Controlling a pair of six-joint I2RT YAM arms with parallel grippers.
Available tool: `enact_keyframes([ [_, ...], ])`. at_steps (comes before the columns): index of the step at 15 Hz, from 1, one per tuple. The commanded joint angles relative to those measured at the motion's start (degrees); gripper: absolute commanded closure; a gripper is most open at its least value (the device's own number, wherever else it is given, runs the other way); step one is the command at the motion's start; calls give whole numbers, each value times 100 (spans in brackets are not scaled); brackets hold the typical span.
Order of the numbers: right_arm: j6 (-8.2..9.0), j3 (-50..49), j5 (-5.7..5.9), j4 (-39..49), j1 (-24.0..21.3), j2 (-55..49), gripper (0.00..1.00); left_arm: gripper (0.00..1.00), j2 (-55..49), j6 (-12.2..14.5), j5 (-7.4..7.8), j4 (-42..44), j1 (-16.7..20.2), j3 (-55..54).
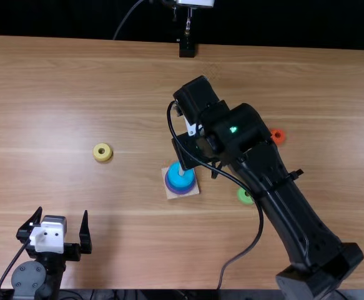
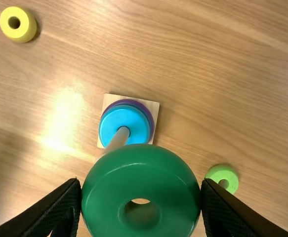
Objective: Build the Hanoi tower: stack the rings onto the peg from bottom to top in this color order: purple, dark blue, light blue, dark green, light green, yellow, orange.
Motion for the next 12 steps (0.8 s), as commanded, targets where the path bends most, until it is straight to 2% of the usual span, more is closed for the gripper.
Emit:
enact_keyframes([
  [1,27,212,24,19,151,-173,100,0,-67,72,2,-454,37,-593],
  [12,37,203,24,30,256,73,100,0,-67,72,2,-454,37,-593],
])
